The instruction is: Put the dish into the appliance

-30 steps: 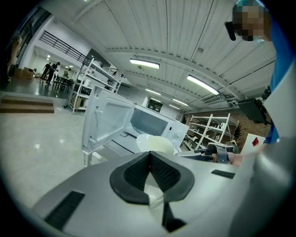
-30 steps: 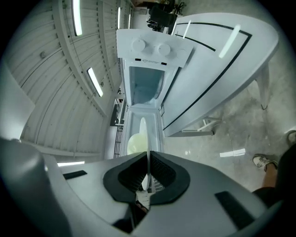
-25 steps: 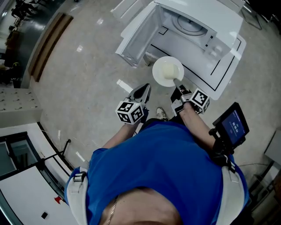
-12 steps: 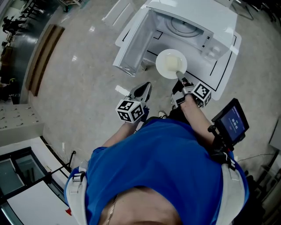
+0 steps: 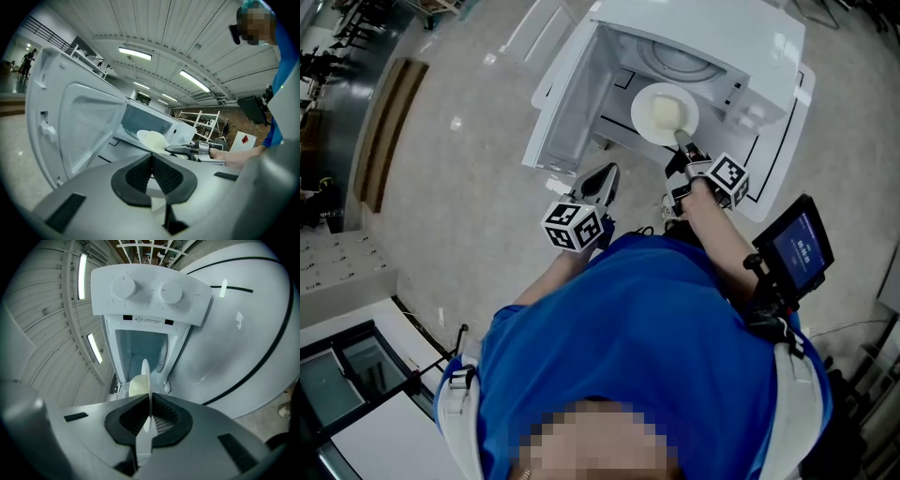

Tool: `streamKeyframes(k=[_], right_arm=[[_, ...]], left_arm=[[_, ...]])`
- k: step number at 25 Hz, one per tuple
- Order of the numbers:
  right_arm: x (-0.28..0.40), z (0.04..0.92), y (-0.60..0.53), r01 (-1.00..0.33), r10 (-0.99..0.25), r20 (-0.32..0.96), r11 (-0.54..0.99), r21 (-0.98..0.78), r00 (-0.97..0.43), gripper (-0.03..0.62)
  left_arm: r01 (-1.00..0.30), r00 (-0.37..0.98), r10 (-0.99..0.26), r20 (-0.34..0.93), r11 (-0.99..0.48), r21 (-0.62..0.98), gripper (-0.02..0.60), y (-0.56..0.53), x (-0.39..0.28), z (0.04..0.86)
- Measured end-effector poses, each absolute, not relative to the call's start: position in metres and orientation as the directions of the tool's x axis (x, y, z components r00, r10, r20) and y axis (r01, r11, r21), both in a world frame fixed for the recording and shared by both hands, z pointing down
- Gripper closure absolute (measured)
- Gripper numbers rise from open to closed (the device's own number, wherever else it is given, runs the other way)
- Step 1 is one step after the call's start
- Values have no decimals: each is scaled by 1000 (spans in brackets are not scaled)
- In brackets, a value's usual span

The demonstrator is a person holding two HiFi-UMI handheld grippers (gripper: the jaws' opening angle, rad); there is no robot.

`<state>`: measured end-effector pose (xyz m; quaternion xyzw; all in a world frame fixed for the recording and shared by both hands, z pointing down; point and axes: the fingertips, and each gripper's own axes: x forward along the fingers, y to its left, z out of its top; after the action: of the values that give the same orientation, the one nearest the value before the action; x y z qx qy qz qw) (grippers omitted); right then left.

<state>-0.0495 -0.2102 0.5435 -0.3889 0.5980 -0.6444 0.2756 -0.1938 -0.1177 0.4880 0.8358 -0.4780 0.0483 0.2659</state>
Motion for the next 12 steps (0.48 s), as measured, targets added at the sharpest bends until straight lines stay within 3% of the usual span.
streamKeyframes(k=[12], right_arm=[[-49, 554, -275, -93, -842, 190, -166, -982, -504, 583]], left_arm=[[-809, 568, -737, 366, -419, 413, 577, -157, -181, 499]])
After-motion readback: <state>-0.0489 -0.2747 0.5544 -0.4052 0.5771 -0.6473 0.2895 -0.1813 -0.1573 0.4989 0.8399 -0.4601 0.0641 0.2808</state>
